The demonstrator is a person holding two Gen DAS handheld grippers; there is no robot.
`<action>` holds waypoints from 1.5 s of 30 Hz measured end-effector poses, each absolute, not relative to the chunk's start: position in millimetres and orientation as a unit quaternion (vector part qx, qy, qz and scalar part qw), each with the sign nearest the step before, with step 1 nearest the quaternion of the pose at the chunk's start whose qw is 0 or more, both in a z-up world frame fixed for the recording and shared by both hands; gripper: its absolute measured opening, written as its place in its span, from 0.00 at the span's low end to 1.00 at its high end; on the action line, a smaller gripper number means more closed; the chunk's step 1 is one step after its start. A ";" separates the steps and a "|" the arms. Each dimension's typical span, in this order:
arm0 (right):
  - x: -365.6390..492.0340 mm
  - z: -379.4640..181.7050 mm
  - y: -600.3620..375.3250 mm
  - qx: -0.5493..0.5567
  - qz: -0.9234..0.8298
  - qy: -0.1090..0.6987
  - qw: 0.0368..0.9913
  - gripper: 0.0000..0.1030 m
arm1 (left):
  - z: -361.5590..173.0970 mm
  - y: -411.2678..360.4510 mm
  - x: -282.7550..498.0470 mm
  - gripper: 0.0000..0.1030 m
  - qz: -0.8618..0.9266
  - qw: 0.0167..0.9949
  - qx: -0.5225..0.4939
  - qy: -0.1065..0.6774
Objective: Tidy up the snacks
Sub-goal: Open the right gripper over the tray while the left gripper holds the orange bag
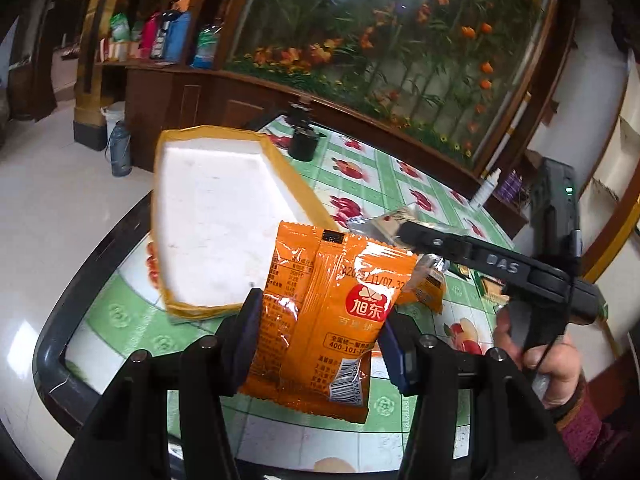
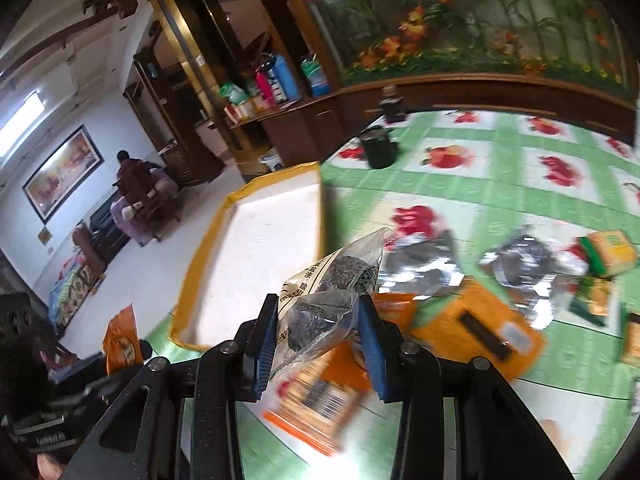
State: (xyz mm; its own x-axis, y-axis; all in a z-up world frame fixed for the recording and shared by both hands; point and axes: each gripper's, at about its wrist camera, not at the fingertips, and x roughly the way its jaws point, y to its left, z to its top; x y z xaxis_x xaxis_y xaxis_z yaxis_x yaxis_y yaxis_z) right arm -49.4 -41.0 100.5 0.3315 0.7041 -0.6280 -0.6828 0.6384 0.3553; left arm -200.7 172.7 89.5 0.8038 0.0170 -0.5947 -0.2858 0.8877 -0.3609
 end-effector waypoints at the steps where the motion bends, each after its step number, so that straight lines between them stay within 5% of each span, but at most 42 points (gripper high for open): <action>1: -50.1 97.2 -33.7 0.014 0.427 0.397 0.813 0.41 | 89.1 175.1 -203.5 0.51 0.084 0.923 -0.224 0.302; 20: -66.5 43.0 89.0 -0.079 0.449 0.430 0.780 0.40 | 83.0 206.9 -221.2 0.51 0.105 0.918 -0.245 0.295; 45: -81.0 53.4 53.9 -0.074 0.467 0.437 0.765 0.39 | 76.5 212.4 -215.3 0.52 0.096 0.915 -0.256 0.295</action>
